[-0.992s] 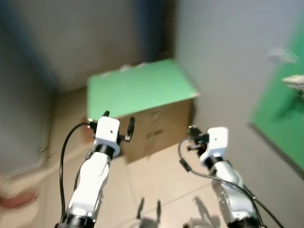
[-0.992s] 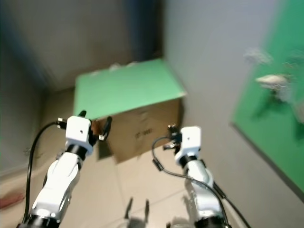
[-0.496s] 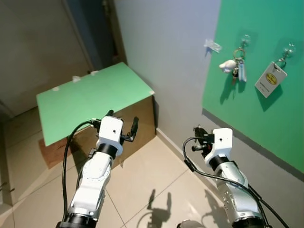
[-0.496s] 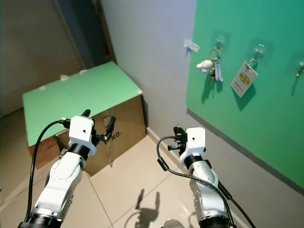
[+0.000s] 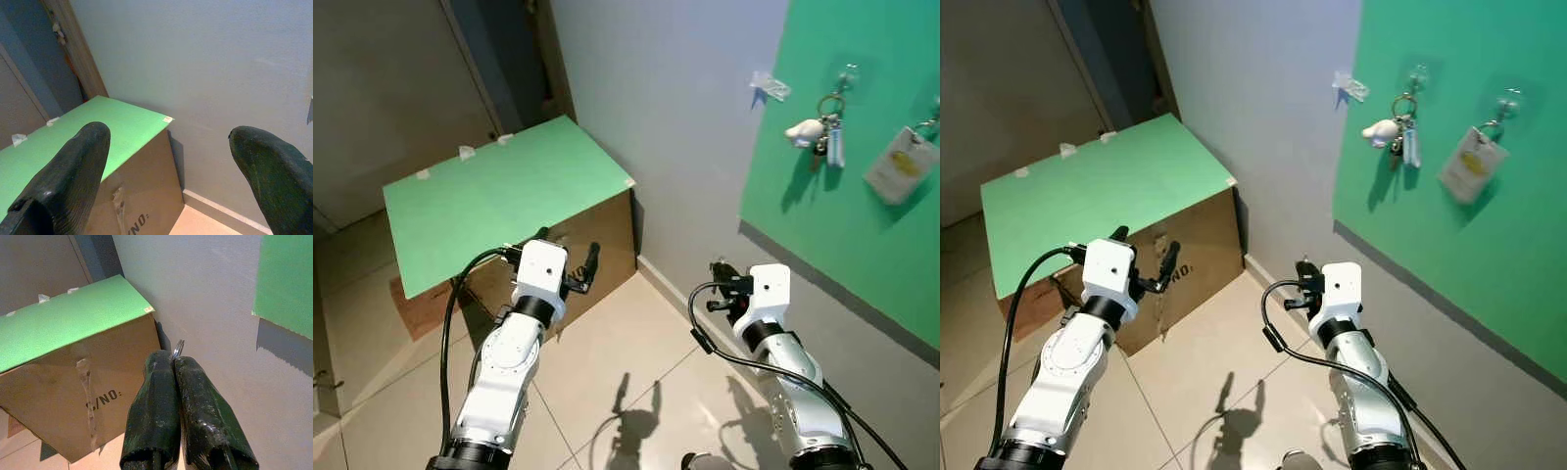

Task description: Hang keys on a hook

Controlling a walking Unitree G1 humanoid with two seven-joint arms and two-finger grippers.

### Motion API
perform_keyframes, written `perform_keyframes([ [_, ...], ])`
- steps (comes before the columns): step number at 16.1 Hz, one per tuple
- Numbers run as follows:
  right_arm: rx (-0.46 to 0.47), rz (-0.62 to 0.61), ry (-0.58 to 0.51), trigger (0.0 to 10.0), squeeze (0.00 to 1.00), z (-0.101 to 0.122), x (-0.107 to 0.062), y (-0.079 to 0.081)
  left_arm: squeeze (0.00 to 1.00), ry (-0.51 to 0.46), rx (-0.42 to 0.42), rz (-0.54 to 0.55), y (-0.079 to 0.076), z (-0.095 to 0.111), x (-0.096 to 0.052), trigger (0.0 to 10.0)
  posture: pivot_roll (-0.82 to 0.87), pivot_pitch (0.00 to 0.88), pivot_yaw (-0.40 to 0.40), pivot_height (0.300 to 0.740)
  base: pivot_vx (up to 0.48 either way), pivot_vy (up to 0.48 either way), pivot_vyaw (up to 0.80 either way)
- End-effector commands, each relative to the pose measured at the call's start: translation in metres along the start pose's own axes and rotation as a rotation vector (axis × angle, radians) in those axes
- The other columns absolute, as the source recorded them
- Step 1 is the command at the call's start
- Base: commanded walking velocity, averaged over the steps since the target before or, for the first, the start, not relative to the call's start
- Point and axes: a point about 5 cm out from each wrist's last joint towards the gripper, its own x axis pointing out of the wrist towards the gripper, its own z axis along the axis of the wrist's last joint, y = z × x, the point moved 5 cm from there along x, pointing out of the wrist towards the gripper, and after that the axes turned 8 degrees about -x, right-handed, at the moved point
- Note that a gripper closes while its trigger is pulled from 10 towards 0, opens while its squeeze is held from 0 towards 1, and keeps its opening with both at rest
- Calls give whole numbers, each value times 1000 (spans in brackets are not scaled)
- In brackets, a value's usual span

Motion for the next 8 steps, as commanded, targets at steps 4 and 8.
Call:
perform_keyframes([
  [4, 4, 7, 0, 0, 0, 1, 3, 4, 0, 19, 15, -15, 3, -2, 3, 10000, -197, 11, 134, 740, 0, 0, -781],
  [8, 10, 7, 0, 0, 0, 1, 2, 5, 0, 19, 16, -33, 1, -1, 4, 10000, -200, 11, 137, 740, 0, 240, -783],
])
